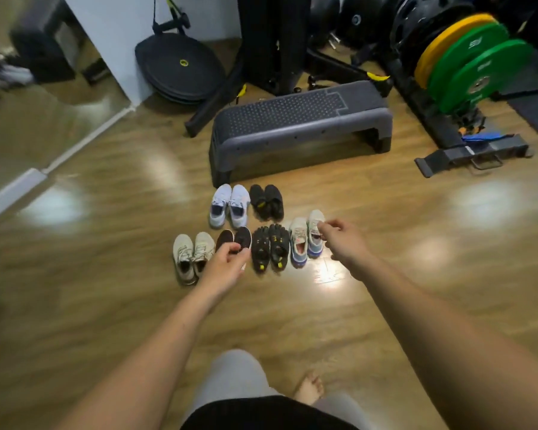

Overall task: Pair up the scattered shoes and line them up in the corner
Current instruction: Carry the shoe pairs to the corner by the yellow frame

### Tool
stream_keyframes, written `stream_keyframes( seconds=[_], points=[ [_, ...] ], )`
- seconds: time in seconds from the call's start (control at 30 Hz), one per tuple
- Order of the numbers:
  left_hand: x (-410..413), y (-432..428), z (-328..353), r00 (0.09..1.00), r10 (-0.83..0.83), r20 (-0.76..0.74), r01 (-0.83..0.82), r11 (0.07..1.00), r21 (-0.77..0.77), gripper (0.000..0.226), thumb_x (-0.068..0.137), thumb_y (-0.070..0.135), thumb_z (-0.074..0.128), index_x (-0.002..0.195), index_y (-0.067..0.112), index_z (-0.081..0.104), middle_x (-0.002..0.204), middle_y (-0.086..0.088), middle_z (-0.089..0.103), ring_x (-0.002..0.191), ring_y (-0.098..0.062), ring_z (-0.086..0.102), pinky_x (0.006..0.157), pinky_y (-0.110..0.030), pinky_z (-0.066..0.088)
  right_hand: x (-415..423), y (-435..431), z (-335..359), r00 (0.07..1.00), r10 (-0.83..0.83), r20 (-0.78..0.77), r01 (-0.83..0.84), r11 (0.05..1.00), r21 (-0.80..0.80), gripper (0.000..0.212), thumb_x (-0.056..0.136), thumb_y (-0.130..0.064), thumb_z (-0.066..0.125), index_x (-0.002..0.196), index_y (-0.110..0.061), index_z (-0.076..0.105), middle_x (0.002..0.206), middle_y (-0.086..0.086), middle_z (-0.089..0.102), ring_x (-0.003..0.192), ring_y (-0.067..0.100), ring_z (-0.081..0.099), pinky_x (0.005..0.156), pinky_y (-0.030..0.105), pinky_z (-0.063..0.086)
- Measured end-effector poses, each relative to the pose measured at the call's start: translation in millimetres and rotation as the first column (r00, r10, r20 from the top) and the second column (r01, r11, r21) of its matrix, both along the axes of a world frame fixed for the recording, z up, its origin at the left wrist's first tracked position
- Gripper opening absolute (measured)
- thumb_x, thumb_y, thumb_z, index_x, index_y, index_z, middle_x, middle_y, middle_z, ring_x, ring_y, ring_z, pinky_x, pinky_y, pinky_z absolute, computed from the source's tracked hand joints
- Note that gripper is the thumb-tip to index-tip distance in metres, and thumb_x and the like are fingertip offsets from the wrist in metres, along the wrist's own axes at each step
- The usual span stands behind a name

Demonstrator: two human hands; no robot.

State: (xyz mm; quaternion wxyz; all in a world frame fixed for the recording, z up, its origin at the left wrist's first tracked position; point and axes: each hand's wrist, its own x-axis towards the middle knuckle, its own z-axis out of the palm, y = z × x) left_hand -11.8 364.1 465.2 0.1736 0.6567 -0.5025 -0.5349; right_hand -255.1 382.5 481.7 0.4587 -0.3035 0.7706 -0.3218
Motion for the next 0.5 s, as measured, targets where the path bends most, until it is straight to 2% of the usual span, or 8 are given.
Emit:
stream_keyframes(
  seconds=[0.1, 0.17, 0.23, 0.37, 0.43, 0.5],
  points=[
    [-4.9, -13.5, -16.8, 0.997, 0.046, 0.065, -0.048, 0.998, 0.036, 0.028, 0.094, 0.042, 0.057, 0.116, 0.023, 0.058, 0.105, 0.002, 0.064, 0.097, -0.019, 0.063, 0.09, -0.04, 0.05, -15.3, -27.3, -20.1, 0.999, 0.021, -0.03, -0.021, 1.0, 0.021, 0.025, 0.091, -0.038, 0.058, 0.104, -0.017, 0.064, 0.082, -0.007, 0.064, 0.08, 0.016, 0.06, 0.085, 0.042, 0.052],
    [-10.4, -31.3, -30.3, 0.994, 0.058, 0.091, -0.066, 0.994, 0.082, 0.03, 0.094, 0.041, 0.057, 0.115, 0.02, 0.06, 0.106, 0.0, 0.065, 0.1, -0.02, 0.062, 0.093, -0.04, 0.049, -24.9, -49.5, -33.1, 0.998, 0.05, -0.039, -0.048, 0.997, 0.056, 0.027, 0.091, -0.039, 0.058, 0.106, -0.017, 0.063, 0.082, -0.01, 0.062, 0.087, 0.019, 0.06, 0.085, 0.039, 0.051],
    [-18.7, -54.0, -47.3, 0.993, 0.046, 0.113, -0.06, 0.991, 0.121, 0.028, 0.093, 0.042, 0.056, 0.111, 0.021, 0.061, 0.106, 0.0, 0.065, 0.099, -0.021, 0.062, 0.092, -0.04, 0.049, -35.5, -74.1, -47.7, 0.998, 0.042, -0.037, -0.039, 0.996, 0.086, 0.027, 0.09, -0.041, 0.059, 0.104, -0.019, 0.063, 0.086, -0.006, 0.064, 0.086, 0.021, 0.06, 0.084, 0.039, 0.052],
    [-46.7, -111.8, -99.7, 0.988, -0.078, 0.134, 0.041, 0.965, 0.258, 0.022, 0.094, 0.045, 0.052, 0.101, 0.025, 0.059, 0.112, -0.005, 0.065, 0.095, -0.019, 0.06, 0.087, -0.04, 0.048, -66.8, -115.6, -83.1, 0.998, -0.012, -0.066, 0.024, 0.984, 0.175, 0.025, 0.088, -0.045, 0.061, 0.099, -0.022, 0.063, 0.101, 0.001, 0.066, 0.09, 0.024, 0.06, 0.08, 0.033, 0.048],
    [-58.0, -138.2, -125.4, 0.975, -0.161, 0.156, 0.098, 0.933, 0.347, 0.022, 0.097, 0.042, 0.05, 0.104, 0.024, 0.059, 0.113, -0.007, 0.064, 0.097, -0.021, 0.058, 0.092, -0.041, 0.047, -82.0, -130.0, -101.6, 0.997, -0.01, -0.074, 0.029, 0.967, 0.254, 0.027, 0.087, -0.045, 0.061, 0.101, -0.023, 0.064, 0.105, 0.001, 0.065, 0.095, 0.023, 0.06, 0.083, 0.033, 0.047],
    [-65.8, -166.6, -149.3, 0.94, -0.273, 0.205, 0.171, 0.896, 0.41, 0.023, 0.097, 0.045, 0.049, 0.1, 0.024, 0.059, 0.112, -0.008, 0.065, 0.095, -0.024, 0.058, 0.087, -0.04, 0.048, -98.6, -143.9, -126.2, 0.994, -0.007, -0.113, 0.046, 0.939, 0.341, 0.03, 0.087, -0.045, 0.062, 0.104, -0.02, 0.064, 0.11, 0.002, 0.065, 0.098, 0.022, 0.058, 0.084, 0.03, 0.046]
  ],
)
